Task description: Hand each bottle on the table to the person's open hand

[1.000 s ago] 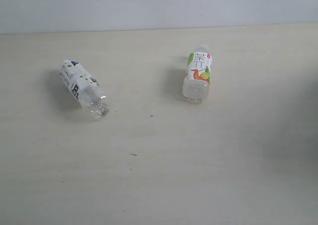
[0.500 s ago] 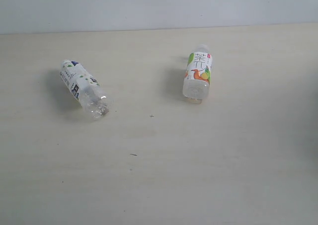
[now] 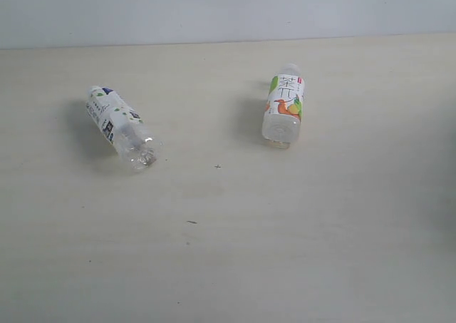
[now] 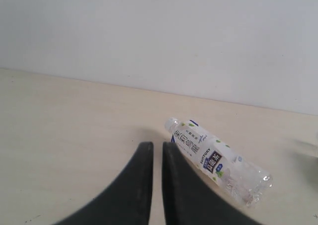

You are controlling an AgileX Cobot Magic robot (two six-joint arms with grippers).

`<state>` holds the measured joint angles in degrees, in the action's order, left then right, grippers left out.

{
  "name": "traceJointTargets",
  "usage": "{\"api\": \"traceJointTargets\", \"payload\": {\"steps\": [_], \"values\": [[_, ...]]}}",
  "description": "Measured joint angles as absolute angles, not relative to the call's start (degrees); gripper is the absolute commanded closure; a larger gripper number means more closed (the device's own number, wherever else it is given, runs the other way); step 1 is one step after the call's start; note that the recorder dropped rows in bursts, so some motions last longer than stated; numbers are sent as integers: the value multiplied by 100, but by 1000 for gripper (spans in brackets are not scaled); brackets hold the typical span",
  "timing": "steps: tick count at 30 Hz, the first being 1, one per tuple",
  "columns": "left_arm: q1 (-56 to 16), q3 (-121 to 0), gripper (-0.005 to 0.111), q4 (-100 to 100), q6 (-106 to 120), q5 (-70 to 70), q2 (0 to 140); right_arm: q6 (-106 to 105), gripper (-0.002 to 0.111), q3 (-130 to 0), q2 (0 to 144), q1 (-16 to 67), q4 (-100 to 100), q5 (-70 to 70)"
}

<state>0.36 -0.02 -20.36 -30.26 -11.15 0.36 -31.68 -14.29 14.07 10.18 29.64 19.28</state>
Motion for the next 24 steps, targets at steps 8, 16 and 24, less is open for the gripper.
{"api": "traceJointTargets", "payload": {"steps": [8,16,24], "values": [[36,-2,97,-2036,-3026,-1115,36,-3168,107,-1429,386,1018,2964,2001],[36,-2,97,-2036,-3026,-1115,36,-3158,107,-1429,26,1018,2964,2001],[36,-2,97,-2036,-3026,-1115,36,-3158,107,-1429,26,1018,2964,2001]]}}
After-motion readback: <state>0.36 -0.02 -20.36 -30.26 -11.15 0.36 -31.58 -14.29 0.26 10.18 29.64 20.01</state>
